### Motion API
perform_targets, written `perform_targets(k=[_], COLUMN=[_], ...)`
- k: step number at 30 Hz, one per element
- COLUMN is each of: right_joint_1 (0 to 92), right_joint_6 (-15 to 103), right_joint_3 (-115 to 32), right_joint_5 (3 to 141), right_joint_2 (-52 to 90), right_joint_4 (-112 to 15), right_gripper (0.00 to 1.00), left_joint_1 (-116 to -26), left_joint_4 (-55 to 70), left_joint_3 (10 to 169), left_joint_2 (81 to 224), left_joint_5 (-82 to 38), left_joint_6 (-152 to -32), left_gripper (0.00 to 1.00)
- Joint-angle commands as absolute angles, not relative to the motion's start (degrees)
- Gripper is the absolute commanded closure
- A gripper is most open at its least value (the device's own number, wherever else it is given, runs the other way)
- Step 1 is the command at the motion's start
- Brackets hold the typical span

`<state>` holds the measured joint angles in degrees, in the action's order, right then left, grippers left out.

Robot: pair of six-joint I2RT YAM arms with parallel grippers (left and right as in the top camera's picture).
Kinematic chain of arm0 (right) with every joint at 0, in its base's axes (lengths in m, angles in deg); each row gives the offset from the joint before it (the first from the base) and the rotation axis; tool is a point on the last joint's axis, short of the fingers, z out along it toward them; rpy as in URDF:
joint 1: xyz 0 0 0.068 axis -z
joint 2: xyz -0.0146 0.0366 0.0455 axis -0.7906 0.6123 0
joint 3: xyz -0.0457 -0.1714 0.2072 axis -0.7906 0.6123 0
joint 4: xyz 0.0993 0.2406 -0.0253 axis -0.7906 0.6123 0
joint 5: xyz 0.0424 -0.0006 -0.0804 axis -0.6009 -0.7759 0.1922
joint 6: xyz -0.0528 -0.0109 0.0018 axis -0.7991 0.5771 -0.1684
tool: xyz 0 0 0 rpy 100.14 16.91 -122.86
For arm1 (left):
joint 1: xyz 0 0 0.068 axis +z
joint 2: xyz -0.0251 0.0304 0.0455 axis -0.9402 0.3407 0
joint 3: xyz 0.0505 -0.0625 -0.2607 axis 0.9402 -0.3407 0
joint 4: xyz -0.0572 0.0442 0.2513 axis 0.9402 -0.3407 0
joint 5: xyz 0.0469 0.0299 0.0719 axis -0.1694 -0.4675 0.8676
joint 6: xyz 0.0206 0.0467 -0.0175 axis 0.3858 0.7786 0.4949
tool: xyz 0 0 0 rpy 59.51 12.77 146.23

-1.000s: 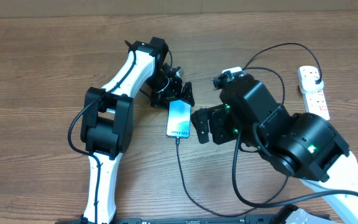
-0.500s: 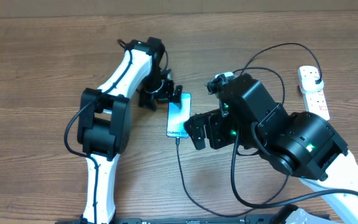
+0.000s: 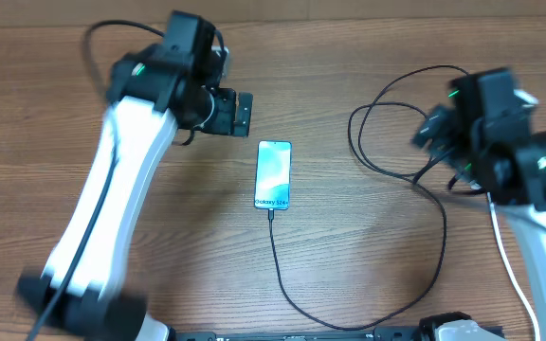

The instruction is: Plug charger to phone and switch on socket

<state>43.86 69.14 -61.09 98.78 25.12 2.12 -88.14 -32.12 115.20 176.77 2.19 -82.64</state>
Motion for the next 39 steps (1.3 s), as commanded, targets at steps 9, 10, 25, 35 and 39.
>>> perform_targets(k=[9, 10, 25, 35, 39], right_joint_1=[67.1, 68.1, 76.8, 76.8, 76.8], right_joint_6=[69.9, 69.9, 60.9, 58.3, 58.3], right_joint_3=[-61.1, -61.1, -61.2, -61.3, -61.3], right_joint_5=[96.7, 96.5, 82.6, 81.6, 80.2], right_joint_2=[41.6, 42.9, 61.8, 67.0, 68.2], right_joint_4=[-6.3, -7.3, -20.7, -25.7, -27.1], right_gripper=[0.61, 0.67, 0.96, 0.96, 0.96], left_joint_1=[-99.4, -99.4, -99.4, -99.4, -99.4], left_joint_4=[-41.6, -42.8, -51.4, -51.4, -51.4], left_joint_3=[115.6, 115.6, 115.6, 115.6, 115.6], left_joint_2=[152.3, 151.5, 149.4, 149.5, 149.5], left_joint_5=[20.8, 21.1, 21.0, 21.0, 21.0], left_joint_6=[-85.6, -85.6, -85.6, -85.6, -85.6], left_gripper=[0.0, 0.01, 0.0, 0.0, 0.0])
